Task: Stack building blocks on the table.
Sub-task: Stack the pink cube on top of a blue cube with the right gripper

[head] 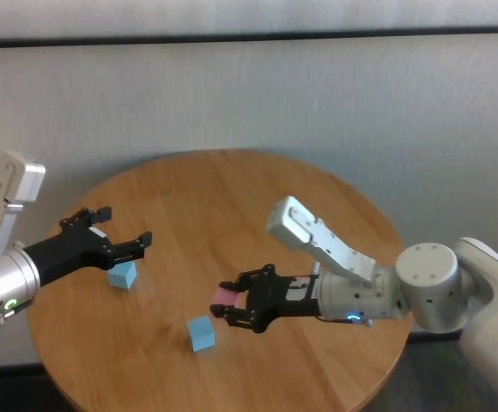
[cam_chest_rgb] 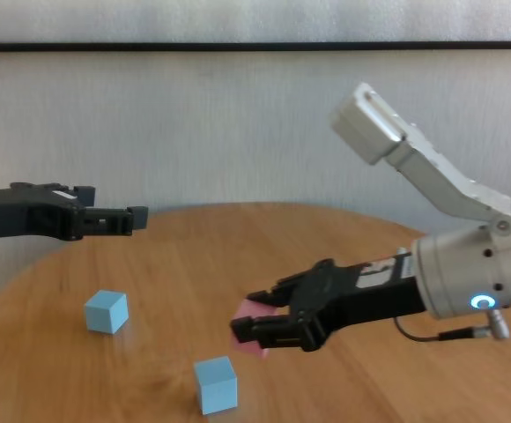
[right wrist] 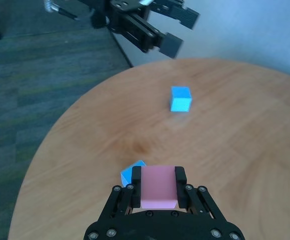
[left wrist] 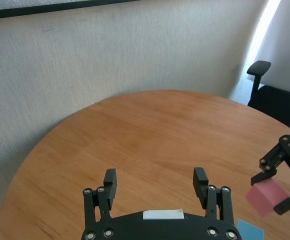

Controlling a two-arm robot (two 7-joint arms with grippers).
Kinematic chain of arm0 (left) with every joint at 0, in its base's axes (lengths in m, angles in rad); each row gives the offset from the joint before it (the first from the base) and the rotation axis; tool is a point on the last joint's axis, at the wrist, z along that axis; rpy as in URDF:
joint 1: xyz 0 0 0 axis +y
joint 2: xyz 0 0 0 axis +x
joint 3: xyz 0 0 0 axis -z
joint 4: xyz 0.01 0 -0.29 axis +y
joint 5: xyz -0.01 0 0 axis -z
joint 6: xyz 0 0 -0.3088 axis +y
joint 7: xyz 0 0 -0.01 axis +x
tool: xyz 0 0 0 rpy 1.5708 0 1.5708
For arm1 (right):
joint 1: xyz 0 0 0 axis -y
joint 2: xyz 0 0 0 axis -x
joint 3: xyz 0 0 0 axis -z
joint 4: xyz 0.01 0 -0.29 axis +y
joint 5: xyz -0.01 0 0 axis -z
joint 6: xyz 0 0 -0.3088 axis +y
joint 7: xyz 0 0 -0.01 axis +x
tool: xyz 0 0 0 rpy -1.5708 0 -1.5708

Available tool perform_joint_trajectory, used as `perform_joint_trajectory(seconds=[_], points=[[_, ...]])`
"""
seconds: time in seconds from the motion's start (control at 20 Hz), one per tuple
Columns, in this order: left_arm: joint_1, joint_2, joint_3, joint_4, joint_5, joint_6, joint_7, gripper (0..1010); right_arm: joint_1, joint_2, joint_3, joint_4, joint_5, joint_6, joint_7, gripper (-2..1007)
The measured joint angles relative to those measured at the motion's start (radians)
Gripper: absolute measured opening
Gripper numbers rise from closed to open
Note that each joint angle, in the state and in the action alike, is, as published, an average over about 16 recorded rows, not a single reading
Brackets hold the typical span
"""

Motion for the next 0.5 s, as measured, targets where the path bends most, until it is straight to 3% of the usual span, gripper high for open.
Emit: perform_joint_trajectory(seconds=[0.5], points=[[0.000, 0.000, 0.000, 0.000, 0.000, 0.000, 0.000, 1002, 0.057, -0.052, -0.048, 0.074, -0.012, -0.012, 0.039, 372]])
